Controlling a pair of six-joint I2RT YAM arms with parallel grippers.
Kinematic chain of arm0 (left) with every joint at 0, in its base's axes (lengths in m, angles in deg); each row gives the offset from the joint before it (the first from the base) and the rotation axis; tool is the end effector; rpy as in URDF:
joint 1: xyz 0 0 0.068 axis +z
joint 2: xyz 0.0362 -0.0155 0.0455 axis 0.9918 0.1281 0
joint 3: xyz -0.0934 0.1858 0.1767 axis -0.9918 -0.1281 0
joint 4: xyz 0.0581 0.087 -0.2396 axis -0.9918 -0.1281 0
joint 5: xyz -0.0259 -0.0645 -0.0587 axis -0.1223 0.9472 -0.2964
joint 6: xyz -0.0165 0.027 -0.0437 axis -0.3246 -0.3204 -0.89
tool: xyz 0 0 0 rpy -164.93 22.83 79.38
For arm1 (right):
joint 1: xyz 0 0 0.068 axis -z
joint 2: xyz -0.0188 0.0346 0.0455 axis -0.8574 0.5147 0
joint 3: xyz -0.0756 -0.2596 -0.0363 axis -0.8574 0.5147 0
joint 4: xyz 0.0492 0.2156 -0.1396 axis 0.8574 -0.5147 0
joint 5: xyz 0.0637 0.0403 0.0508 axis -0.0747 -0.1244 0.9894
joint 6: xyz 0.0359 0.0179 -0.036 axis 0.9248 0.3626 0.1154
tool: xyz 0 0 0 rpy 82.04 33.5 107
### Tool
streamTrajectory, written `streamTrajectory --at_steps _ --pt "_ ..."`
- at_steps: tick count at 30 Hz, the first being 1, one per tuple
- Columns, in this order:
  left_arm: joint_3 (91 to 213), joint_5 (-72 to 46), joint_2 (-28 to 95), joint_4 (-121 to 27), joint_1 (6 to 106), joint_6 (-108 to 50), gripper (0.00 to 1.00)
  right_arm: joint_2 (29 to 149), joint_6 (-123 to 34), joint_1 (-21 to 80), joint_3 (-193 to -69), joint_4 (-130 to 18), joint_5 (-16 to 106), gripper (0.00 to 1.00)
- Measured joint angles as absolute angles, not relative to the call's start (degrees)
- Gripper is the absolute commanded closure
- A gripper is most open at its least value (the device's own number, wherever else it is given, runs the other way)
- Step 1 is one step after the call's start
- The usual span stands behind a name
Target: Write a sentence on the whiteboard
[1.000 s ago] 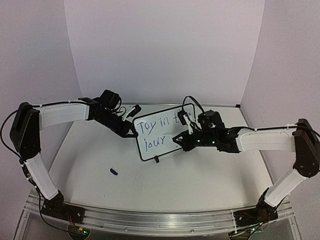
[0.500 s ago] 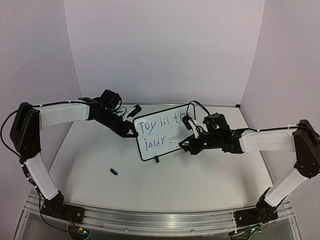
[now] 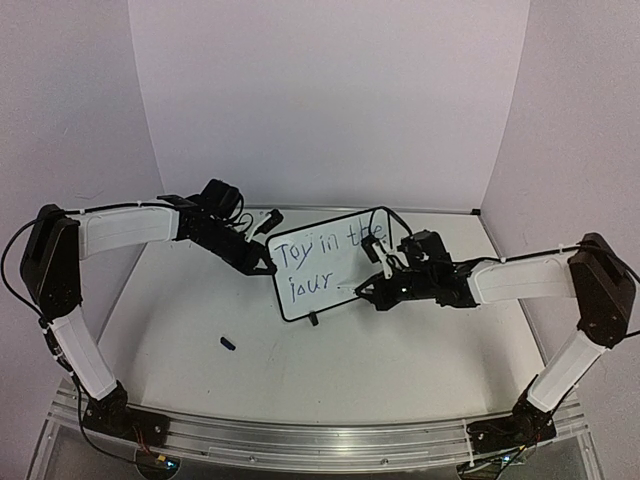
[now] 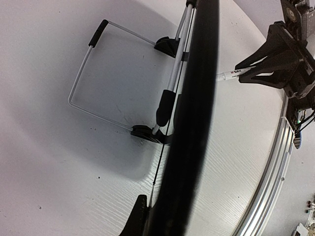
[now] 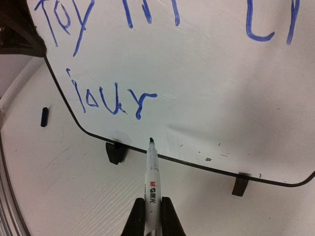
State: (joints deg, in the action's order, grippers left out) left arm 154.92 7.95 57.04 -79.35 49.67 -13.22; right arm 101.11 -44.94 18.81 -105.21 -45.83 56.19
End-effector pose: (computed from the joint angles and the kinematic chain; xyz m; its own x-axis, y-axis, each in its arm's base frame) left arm 0.3018 -0.2166 0.2437 -0.6218 0.4860 -0.6141 0.7662 0.5399 -0.3486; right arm 0.2554 0.2310 0.1936 -0.5063 -0.2938 -0.8107 -0.7668 0.5835 0.2675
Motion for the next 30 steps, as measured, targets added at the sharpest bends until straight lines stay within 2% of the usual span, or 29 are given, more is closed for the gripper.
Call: streamTrajectory --at_steps 30 --pt "154.9 7.9 57.0 -79.3 49.7 -13.3 1.00 105.5 -42.3 18.8 -108.9 -43.2 53.5 1.00"
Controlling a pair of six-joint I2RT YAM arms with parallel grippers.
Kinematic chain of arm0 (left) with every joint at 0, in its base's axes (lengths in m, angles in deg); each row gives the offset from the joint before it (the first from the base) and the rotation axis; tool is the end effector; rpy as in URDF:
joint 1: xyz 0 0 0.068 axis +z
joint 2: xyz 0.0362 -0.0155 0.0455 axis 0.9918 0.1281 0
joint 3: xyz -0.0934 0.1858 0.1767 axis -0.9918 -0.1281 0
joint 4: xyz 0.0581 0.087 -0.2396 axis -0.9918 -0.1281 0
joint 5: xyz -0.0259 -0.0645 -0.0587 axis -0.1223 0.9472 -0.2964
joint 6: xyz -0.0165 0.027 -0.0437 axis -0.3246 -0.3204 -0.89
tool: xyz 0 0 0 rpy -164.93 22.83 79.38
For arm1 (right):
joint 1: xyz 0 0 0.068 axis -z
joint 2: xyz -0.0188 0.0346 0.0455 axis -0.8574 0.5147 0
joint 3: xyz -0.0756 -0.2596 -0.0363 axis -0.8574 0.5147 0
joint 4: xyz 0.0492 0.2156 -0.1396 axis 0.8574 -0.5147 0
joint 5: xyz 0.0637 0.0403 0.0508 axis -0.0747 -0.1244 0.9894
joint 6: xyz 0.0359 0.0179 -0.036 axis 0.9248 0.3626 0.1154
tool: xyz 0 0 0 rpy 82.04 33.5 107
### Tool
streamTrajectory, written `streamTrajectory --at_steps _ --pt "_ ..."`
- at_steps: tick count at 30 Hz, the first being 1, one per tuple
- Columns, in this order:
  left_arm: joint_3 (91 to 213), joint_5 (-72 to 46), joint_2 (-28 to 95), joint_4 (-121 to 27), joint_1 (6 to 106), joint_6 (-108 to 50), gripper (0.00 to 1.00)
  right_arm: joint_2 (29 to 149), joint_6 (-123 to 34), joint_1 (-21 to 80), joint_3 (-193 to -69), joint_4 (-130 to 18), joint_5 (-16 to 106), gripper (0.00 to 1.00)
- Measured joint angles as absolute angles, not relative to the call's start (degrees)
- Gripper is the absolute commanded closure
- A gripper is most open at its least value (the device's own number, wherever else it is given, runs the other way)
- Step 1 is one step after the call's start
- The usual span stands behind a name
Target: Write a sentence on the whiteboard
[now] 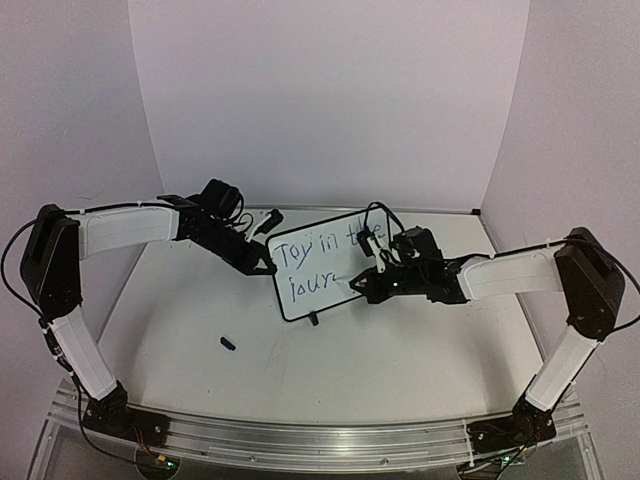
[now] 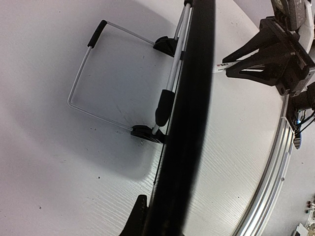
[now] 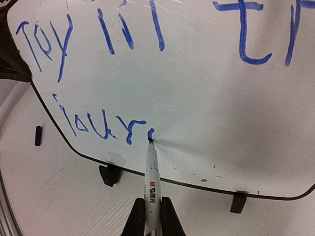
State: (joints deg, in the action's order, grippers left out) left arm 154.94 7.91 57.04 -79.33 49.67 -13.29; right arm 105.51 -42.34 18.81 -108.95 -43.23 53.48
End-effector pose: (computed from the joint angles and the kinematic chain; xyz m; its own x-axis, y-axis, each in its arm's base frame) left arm 0.3019 -0.2166 0.2439 -0.6224 0.4852 -0.6142 0.7655 0.5408 -0.3486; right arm 0.2726 0.2434 0.1920 -0.5166 -0.2439 -0.8207 -0.7309 0.6249 0.2744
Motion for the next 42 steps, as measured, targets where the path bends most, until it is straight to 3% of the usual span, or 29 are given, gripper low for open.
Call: streamTrajectory --at_steps 42 --pt "155.0 7.5 57.1 -79.2 49.3 -13.3 1.00 102.6 -39.7 18.8 -108.2 -42.0 52.8 1.00"
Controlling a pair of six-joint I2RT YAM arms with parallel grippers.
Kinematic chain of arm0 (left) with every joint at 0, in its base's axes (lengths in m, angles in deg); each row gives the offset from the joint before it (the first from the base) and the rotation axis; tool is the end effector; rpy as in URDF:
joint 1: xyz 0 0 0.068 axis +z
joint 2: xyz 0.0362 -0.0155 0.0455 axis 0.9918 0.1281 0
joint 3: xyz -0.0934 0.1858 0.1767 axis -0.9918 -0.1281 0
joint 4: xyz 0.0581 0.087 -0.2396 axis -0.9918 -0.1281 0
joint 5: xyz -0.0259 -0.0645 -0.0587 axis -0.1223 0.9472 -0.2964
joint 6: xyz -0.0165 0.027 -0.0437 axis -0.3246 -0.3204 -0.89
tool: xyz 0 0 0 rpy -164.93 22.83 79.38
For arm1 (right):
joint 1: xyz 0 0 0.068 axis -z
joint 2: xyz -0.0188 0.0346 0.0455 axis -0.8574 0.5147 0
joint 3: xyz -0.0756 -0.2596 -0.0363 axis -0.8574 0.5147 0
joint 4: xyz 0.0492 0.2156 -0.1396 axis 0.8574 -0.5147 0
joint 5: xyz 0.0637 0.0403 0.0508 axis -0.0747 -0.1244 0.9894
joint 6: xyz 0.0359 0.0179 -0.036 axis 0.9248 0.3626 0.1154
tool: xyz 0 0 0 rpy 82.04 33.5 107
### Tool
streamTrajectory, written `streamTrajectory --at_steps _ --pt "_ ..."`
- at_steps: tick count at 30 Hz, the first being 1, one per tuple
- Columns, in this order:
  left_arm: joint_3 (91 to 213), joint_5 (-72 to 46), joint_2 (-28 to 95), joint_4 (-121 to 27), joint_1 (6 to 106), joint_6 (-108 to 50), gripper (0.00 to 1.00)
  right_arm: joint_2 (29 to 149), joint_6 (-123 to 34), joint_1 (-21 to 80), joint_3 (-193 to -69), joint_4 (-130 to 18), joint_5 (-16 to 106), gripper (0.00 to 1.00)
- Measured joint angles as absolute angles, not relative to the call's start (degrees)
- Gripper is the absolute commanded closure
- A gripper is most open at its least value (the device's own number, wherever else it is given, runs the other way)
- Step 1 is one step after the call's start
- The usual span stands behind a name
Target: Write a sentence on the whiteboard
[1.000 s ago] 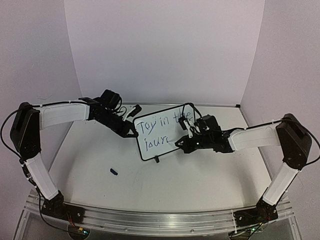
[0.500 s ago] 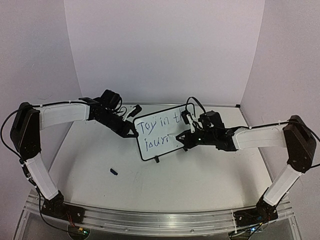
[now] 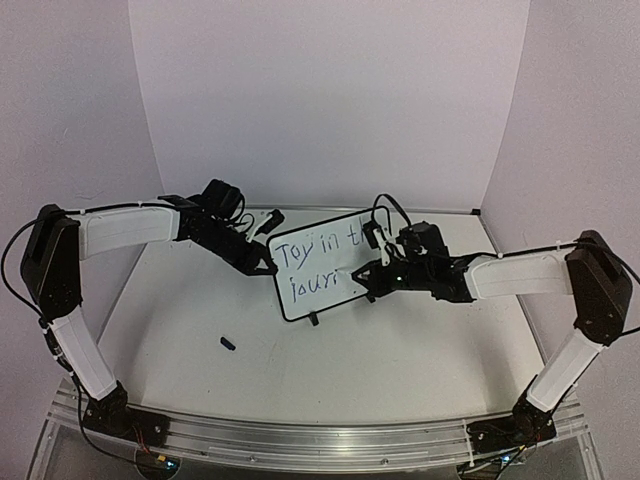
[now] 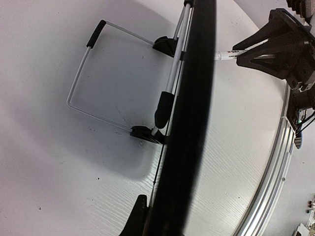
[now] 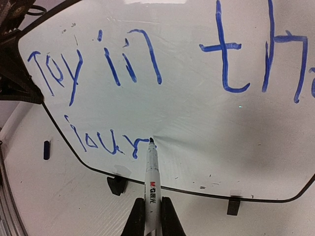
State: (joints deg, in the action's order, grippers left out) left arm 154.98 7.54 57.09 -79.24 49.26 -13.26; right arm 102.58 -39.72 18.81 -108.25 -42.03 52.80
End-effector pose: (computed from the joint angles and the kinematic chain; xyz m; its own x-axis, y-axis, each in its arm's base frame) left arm 0.3008 -0.2188 0.2438 -0.6179 0.4898 -0.6151 0.7691 0.5392 -0.3432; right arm 0.2688 0.2397 0.2076 -0.5107 -0.1814 -0.8404 -0.7151 0.6323 0.2981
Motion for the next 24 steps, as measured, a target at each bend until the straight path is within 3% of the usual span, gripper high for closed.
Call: streamTrajectory --at_steps 24 --pt "155.4 7.5 57.4 -79.3 49.2 -13.3 1.00 103.4 -39.0 18.6 -108.1 -42.7 48.9 1.00"
